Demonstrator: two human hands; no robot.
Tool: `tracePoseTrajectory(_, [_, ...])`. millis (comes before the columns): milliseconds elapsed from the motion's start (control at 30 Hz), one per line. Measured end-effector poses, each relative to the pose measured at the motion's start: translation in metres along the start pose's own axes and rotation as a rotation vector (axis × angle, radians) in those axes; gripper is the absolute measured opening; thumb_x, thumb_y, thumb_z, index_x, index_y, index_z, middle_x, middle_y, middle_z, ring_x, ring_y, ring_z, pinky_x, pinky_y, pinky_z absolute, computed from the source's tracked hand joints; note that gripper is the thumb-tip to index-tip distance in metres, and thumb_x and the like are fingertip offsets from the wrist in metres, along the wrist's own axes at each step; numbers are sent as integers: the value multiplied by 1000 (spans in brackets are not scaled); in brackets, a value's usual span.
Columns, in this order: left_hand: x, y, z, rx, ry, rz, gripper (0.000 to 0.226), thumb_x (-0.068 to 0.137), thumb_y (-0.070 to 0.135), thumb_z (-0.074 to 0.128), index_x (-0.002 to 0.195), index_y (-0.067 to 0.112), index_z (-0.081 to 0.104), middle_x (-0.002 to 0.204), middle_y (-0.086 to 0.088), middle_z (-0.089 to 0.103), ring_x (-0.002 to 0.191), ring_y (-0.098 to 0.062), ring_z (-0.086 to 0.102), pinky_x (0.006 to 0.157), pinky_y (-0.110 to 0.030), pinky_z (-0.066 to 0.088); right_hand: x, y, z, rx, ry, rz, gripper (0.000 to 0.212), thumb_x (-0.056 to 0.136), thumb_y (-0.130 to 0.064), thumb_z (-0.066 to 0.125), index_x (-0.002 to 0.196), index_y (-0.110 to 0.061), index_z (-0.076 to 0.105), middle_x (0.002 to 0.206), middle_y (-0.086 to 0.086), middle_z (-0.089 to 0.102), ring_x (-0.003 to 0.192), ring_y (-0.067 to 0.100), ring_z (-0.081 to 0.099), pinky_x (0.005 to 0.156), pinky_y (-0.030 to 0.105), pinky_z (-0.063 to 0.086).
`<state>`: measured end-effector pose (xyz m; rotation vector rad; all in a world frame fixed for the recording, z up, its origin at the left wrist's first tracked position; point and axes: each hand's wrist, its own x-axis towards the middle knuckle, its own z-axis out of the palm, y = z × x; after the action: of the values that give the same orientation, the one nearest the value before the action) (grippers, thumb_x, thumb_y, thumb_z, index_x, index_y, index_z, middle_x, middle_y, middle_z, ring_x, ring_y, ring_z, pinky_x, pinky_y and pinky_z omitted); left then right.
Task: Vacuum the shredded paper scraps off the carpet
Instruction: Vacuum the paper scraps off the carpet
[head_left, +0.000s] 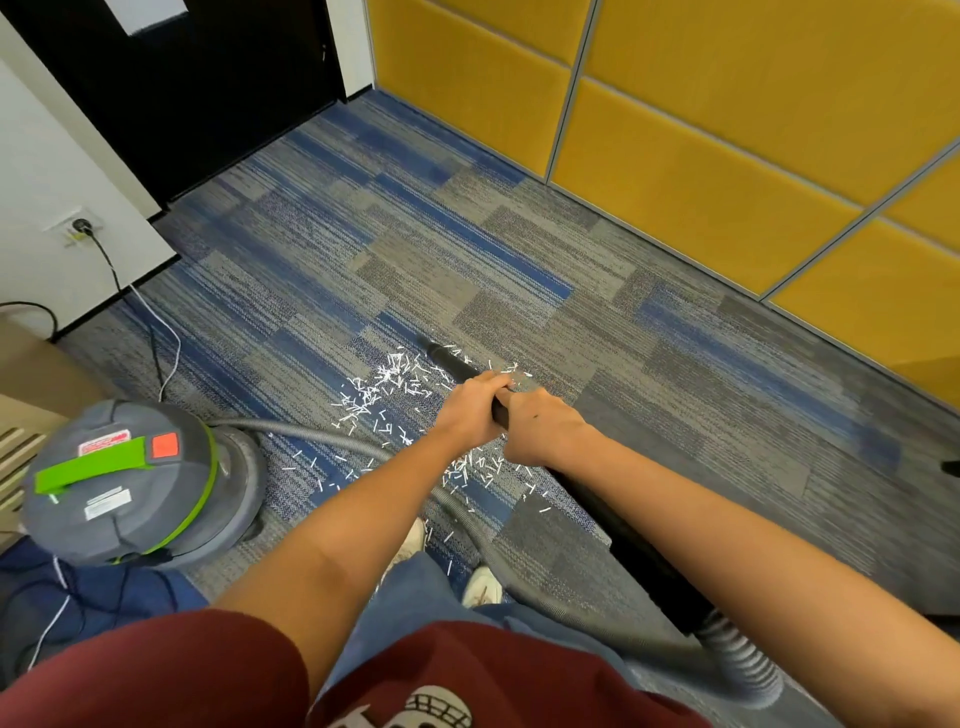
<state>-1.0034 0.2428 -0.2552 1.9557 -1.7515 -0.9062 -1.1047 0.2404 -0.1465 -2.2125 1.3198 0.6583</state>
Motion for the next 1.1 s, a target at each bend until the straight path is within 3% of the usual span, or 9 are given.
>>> tracePoseTrajectory(167, [-21,-3,-5,94,18,-19,24,75,16,61,99,13,62,97,-5,66,85,-29,63,75,-37,51,-8,-6,4,-28,-15,-52,59,86,-11,56,141,-16,37,94,6,46,85,24,53,68,29,46])
tracePoseTrajectory(367, [-47,-7,-5,119,65,-58,21,75,15,59,95,10,65,89,-4,67,75,-22,61,69,-28,49,-26,-16,11,-73,-42,-122,59,86,-10,55,142,-15,36,94,3,42,78,19,48,65,27,42])
tracePoseTrajectory(467, [-61,-9,-2,134,76,-82,20,76,15,58,94,10,64,88,-4,67,77,-25,64,70,-31,52,-35,-20,16,-112,-43,-145,57,86,-11,55,141,-15,38,93,2,44,73,17,49,55,25,41])
tracePoseTrajectory(567, [-77,-11,2,147,82,-115,18,76,13,56,91,8,63,84,-5,64,77,-28,64,71,-35,54,-42,-23,23,-139,-54,-190,61,86,-12,55,143,-15,35,98,5,45,80,20,48,61,28,41])
tracePoseTrajectory(667, [-93,-14,6,178,103,-153,24,76,15,56,98,10,64,89,-8,68,81,-30,65,75,-36,54,-49,-28,33,-167,-66,-222,63,86,-14,57,144,-15,33,105,7,49,83,21,49,66,29,42])
tracePoseTrajectory(833, [-112,-15,10,200,111,-181,32,79,18,58,110,8,62,95,-10,69,85,-31,66,79,-39,54,-60,-33,45,-182,-55,-256,64,87,-13,56,145,-14,31,96,4,41,81,19,47,63,29,42])
tracePoseTrajectory(1100, [-120,0,22,57,146,-184,29,81,12,57,109,7,63,108,-10,66,89,-33,64,79,-40,53,-69,-26,56,-170,-23,-221,59,88,-16,58,142,-12,34,96,3,39,85,20,47,66,28,39])
